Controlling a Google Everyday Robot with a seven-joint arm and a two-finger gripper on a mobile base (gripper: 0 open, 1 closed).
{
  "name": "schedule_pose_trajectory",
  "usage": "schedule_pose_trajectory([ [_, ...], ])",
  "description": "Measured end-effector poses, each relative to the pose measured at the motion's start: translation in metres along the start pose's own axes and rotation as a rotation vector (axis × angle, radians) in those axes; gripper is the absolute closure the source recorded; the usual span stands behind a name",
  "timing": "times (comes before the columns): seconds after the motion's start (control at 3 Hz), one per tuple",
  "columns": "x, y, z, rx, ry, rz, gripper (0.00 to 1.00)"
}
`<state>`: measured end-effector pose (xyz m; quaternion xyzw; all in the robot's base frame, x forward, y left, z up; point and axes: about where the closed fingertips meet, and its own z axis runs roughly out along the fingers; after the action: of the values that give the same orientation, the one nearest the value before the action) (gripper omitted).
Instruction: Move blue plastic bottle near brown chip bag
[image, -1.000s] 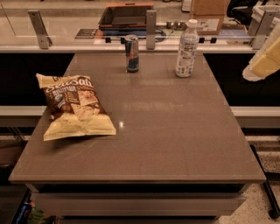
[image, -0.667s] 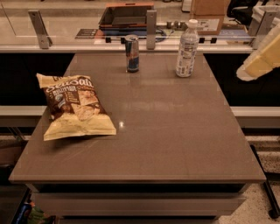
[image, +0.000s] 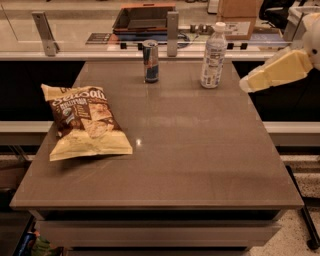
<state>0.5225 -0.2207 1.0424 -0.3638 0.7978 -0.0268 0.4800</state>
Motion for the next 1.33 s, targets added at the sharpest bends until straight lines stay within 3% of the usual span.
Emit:
schedule_pose_trajectory([
  [0.33,0.005,-0.009,0.032,0.009,-0.05,0.103,0.0],
  [0.67,0.006,-0.023,0.061,0.019,-0.078,0.151,0.0],
  [1.33,0.008,-0.062,0.128,-0.009,-0.085,0.183,0.0],
])
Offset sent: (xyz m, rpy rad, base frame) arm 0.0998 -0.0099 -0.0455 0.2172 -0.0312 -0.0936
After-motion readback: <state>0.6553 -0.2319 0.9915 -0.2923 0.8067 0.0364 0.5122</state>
